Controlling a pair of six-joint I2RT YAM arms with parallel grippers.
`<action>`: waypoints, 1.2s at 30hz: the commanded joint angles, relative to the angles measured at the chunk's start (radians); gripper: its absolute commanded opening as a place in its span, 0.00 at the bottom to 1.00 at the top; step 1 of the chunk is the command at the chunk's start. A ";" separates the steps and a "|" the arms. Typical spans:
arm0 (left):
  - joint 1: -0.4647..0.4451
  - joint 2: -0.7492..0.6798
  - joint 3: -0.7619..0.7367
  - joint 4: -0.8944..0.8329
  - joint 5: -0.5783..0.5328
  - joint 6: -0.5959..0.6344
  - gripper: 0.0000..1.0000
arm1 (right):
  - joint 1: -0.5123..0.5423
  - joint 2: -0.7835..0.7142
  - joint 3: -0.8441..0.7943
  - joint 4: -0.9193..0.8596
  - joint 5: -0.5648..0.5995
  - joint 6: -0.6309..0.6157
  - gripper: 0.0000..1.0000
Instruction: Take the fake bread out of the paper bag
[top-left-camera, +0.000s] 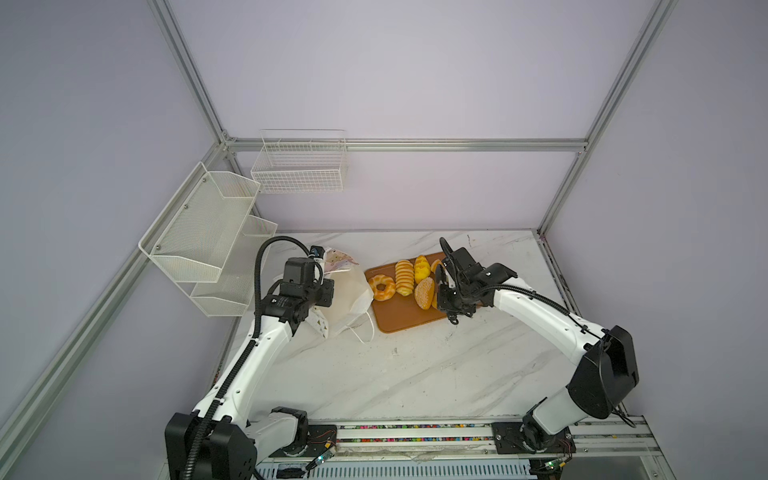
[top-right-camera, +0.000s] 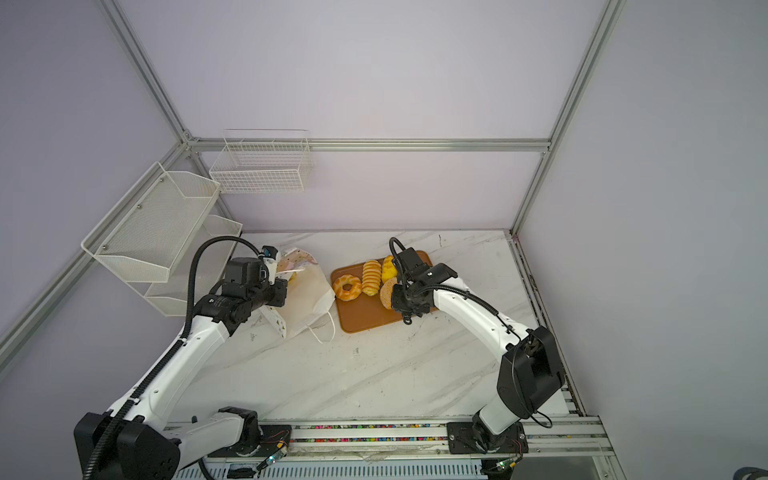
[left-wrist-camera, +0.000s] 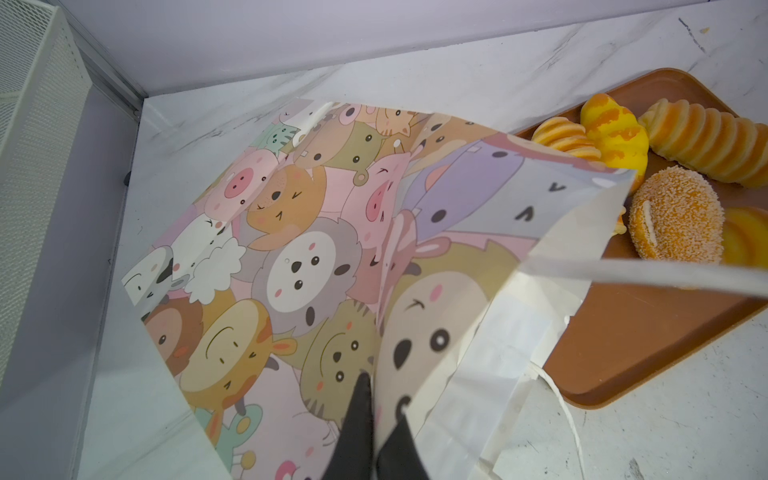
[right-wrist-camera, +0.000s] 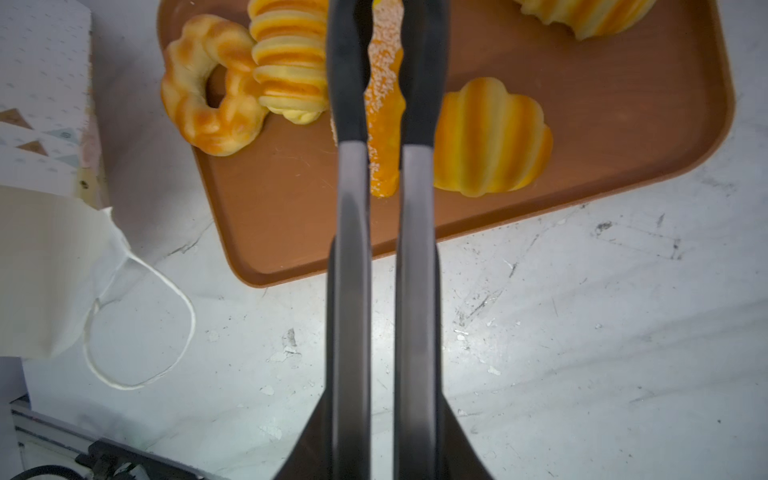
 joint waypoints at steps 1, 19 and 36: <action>0.000 -0.027 0.057 0.012 -0.009 -0.002 0.00 | 0.051 0.010 0.055 -0.088 -0.002 0.014 0.33; -0.002 -0.071 0.068 0.014 0.162 -0.017 0.00 | 0.080 0.225 0.275 -0.309 -0.009 0.027 0.45; -0.065 -0.087 0.072 0.007 0.143 0.013 0.00 | 0.084 0.369 0.315 -0.314 0.021 0.041 0.44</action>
